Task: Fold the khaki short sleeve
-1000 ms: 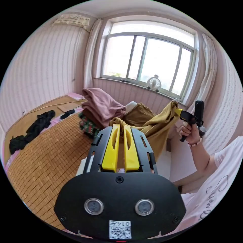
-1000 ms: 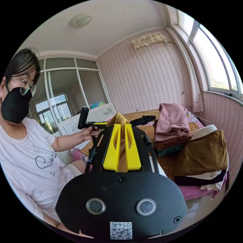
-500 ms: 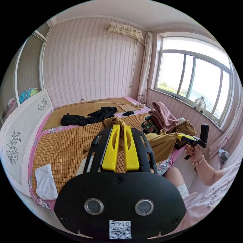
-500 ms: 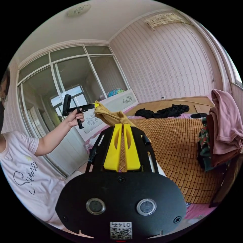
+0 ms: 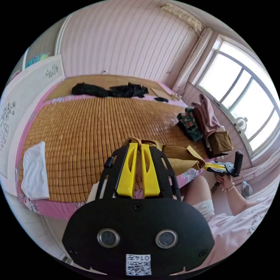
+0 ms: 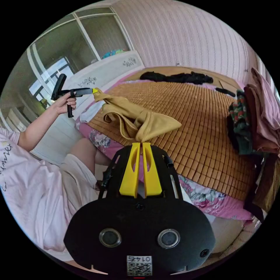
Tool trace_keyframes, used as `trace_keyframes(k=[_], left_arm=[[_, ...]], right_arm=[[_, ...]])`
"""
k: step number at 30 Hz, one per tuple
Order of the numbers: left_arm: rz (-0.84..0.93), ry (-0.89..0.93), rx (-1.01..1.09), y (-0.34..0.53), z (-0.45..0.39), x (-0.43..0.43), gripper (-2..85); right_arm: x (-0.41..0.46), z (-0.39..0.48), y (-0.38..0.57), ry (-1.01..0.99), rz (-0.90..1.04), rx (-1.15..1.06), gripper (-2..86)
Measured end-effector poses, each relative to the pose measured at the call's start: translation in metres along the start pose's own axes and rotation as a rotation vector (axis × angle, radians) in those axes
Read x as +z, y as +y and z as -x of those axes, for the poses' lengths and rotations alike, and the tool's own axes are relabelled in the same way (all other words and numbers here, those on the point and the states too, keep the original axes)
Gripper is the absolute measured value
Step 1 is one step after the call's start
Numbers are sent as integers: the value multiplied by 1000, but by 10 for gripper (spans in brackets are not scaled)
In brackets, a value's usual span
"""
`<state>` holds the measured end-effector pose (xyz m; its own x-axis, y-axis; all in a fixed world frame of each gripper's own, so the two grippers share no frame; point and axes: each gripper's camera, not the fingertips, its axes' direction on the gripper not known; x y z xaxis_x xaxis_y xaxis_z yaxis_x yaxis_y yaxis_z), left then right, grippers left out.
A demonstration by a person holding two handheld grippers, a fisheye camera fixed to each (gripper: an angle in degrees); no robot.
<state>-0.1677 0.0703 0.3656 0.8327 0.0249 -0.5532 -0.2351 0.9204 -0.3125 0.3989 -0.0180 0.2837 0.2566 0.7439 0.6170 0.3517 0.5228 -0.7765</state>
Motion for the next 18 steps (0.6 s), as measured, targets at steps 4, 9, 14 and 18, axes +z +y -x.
trace_keyframes(k=[4,9,14,18], left_arm=[[127,35,-141,41,29,44,3],[155,67,-174,69,27,46,37],[186,-34,-120,73,4,57,73],[240,-69,-34,63,-21,87,101]], right_arm=[[45,-11,0,-43,184,137,23],[34,-21,-40,20,126,183,51],[52,-9,-96,8,166,124,57],[90,26,-132,189,247,-10,67]])
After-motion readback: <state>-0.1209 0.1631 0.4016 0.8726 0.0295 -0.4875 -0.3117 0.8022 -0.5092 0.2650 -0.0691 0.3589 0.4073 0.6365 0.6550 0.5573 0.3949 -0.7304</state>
